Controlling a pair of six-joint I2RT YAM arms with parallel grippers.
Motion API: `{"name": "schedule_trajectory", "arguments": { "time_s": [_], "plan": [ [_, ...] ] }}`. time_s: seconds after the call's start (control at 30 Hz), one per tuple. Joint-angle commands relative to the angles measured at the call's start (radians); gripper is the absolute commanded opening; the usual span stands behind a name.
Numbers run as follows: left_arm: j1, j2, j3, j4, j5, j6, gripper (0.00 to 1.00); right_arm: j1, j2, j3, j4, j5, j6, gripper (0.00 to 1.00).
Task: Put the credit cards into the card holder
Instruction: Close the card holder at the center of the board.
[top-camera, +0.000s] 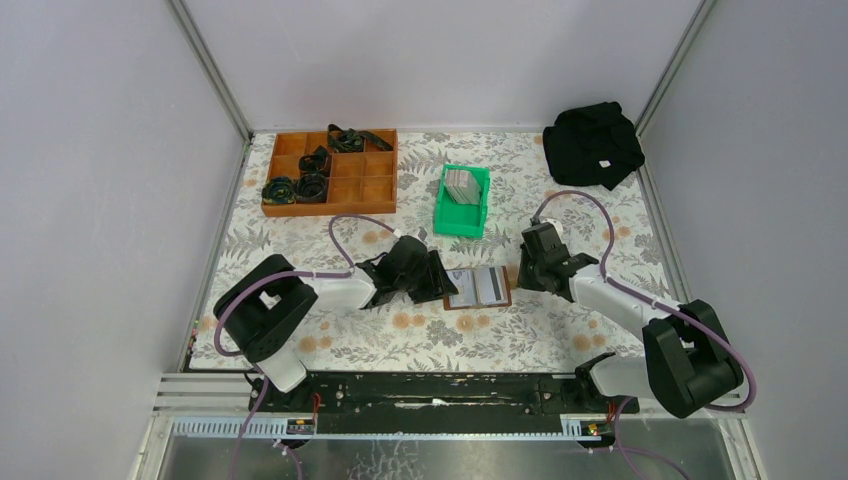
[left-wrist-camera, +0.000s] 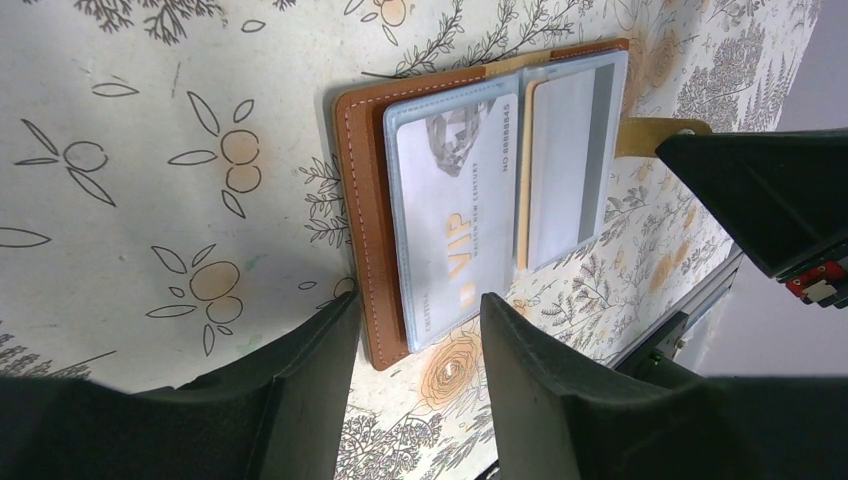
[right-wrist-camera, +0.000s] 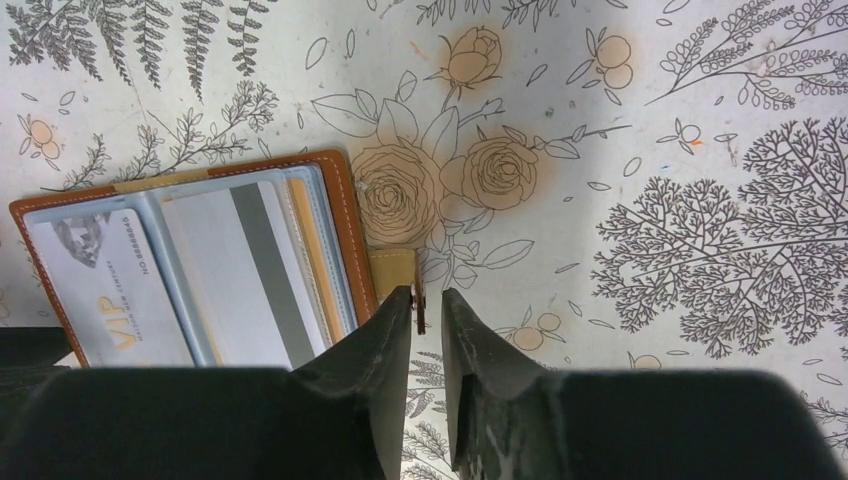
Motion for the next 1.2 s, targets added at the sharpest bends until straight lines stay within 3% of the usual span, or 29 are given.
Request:
{"name": "schedule_trajectory", "arguments": {
  "time_s": [0.0, 0.17, 0.47, 1.17],
  "plan": [
    [-0.014, 0.044, -0.017, -0.084, -0.022, 0.005, 0.56, 0.002, 0.023, 0.049, 0.013, 0.015, -0.032, 0.20],
    [-0.014, 0.034, -0.015, -0.098, -0.033, 0.004, 0.57, 0.004, 0.029, 0.057, 0.002, 0.016, -0.037, 0.05],
    [-0.015, 0.028, -0.050, -0.092, -0.061, -0.020, 0.68, 0.002, 0.036, 0.068, -0.026, 0.030, -0.030, 0.04],
    [-0.107, 0.091, 0.003, -0.284, -0.364, 0.030, 0.72, 0.004, 0.052, 0.101, -0.082, 0.017, -0.029, 0.02]
  ]
}}
